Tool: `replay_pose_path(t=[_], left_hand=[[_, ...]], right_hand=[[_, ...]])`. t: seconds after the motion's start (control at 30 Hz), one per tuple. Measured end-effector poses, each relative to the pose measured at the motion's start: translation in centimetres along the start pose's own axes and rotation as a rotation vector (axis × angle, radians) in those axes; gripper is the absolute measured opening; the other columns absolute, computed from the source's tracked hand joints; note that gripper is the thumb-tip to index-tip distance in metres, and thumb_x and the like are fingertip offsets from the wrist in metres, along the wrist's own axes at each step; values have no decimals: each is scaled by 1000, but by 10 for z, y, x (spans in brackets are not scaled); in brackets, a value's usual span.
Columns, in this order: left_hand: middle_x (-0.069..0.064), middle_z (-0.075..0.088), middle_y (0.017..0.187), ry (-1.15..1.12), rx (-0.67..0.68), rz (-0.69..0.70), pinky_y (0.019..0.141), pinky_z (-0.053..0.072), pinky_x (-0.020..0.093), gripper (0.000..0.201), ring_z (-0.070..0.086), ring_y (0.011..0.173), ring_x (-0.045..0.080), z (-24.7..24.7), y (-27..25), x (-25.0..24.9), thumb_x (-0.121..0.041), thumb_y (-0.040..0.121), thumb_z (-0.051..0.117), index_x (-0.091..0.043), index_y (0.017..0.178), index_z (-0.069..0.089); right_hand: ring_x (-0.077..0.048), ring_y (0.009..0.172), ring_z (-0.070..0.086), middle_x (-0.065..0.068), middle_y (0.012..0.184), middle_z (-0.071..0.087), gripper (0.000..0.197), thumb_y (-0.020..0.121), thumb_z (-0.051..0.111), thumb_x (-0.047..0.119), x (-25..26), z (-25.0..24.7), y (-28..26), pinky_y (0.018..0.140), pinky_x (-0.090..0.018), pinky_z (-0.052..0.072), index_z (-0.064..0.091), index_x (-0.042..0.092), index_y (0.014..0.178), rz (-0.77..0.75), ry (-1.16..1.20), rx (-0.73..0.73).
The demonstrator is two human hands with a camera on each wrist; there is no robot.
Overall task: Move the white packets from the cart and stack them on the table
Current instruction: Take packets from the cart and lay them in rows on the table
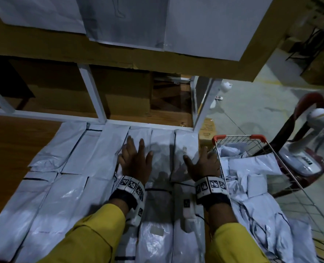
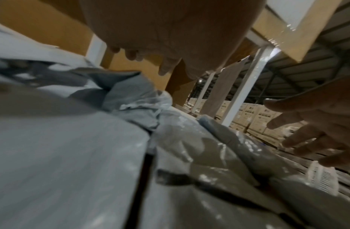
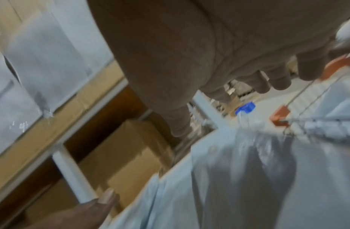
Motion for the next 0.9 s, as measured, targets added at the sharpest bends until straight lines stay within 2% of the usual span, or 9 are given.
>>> replay_pose_path(t=[0.13,0.3,0.37,0.43,0.53,0.63,0.7,0.8,0.9], left_hand=[[9,1,167,-73,23,128,116,13,55,61,8,149,36,-13,-9,-38,-54,97,48,-34,152,34],[6,4,167,-67,41,314,117,14,50,60,9,148,33,-39,-27,-108,-54,95,52,-36,150,37],[6,12,166,-56,53,371,116,19,50,59,15,147,32,-50,-35,-139,-57,95,49,-37,149,38],[9,28,160,-79,28,461,112,28,50,59,28,142,34,-60,-46,-171,-59,92,47,-33,145,47],[9,44,151,-155,-21,590,104,37,47,56,42,131,36,-61,-66,-221,-56,87,51,-32,137,56],[4,37,155,-117,120,657,111,31,46,58,33,137,32,-31,-81,-270,-60,89,50,-36,142,49],[8,38,154,-78,190,700,113,30,51,64,33,139,36,-2,-91,-299,-65,86,44,-33,142,50],[16,42,150,-67,275,762,109,35,52,63,40,133,41,43,-113,-339,-61,84,52,-24,135,58],[15,35,153,115,362,793,109,32,48,58,38,133,37,92,-133,-368,-56,92,57,-24,140,51]], right_hand=[[-42,139,32,-24,153,30,86,85,53,73,-26,-32,-11,111,-54,33,32,23,151,71,12,-61],[-39,147,23,-18,162,20,87,88,46,74,-83,-62,-21,117,-53,26,24,26,157,191,75,-42],[-38,148,21,-17,163,18,86,89,44,75,-111,-73,-24,117,-53,24,24,26,157,223,103,-57],[-38,148,21,-16,163,19,86,90,43,74,-142,-81,-27,116,-53,23,24,24,158,261,133,-69],[-39,143,31,-16,158,32,87,88,44,75,-196,-88,-31,114,-53,30,32,21,155,337,145,-72],[-41,137,38,-19,149,43,80,89,48,72,-251,-93,-40,111,-54,35,42,18,148,437,134,-73],[-42,135,40,-19,148,43,79,90,48,71,-287,-95,-44,109,-54,36,45,16,146,526,110,-59],[-42,139,36,-19,154,36,82,90,47,71,-335,-88,-46,112,-54,34,37,17,152,613,94,-34],[-42,137,38,-22,151,39,84,88,52,69,-379,-74,-39,110,-54,36,34,19,153,663,115,-27]])
Point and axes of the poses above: each hand's wrist, its own y-axis towards the middle knuckle, its own z-axis out of the palm, x = y × z, the point moved 5 cm from there along y, towards the middle knuckle
